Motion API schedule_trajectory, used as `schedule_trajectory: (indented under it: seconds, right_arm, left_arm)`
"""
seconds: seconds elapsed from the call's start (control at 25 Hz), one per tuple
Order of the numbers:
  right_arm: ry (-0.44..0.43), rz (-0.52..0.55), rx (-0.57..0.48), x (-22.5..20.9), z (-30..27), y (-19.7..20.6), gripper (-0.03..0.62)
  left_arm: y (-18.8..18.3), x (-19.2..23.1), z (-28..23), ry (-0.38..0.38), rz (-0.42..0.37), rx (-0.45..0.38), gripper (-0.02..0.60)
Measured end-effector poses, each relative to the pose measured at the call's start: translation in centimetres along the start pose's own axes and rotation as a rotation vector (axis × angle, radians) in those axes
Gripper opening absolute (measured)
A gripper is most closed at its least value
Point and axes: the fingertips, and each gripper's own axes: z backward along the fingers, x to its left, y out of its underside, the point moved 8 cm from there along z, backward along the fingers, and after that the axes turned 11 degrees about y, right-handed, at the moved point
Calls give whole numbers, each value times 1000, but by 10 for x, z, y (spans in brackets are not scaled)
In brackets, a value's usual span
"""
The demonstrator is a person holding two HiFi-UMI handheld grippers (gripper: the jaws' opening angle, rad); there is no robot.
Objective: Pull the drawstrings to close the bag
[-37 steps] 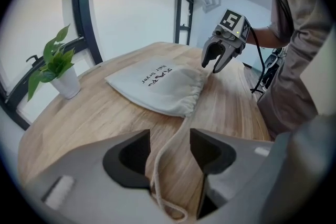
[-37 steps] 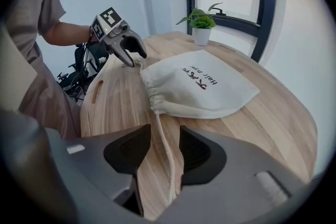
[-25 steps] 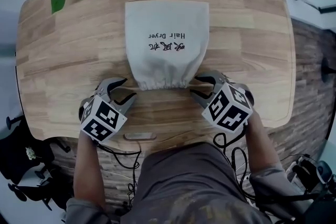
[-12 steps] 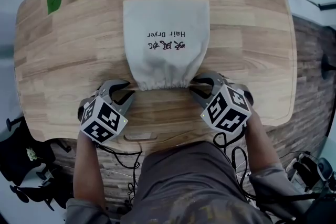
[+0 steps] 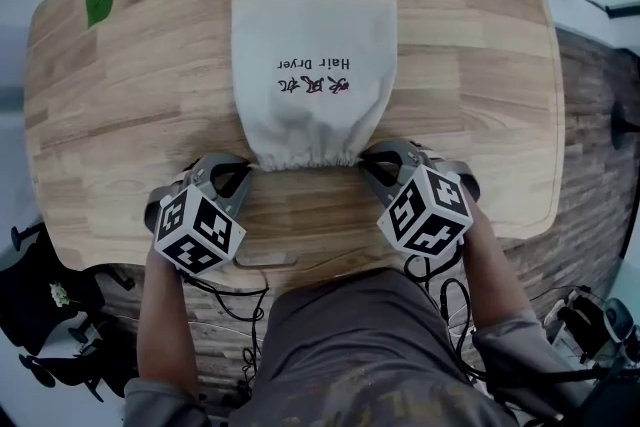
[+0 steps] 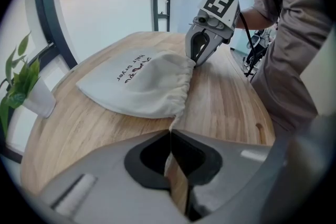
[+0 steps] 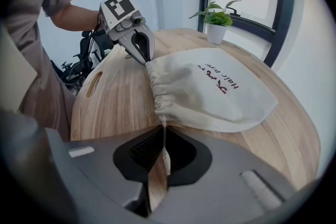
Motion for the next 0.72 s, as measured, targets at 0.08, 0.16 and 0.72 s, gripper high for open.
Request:
schedule_trajectory:
  seconds: [0.08,0.16,0.72]
  right_arm:
    - [9,-4,10,1,2,0,38]
    - [12,-40,18,1,2,1,35]
    - [11,-111,14,-2,1,9,32]
  left_arm:
    - [-1,-1,1,-3,7,8,6]
    - [2,0,3,-10,58,2,5]
    - [16,7,5,-19,188,-64,3]
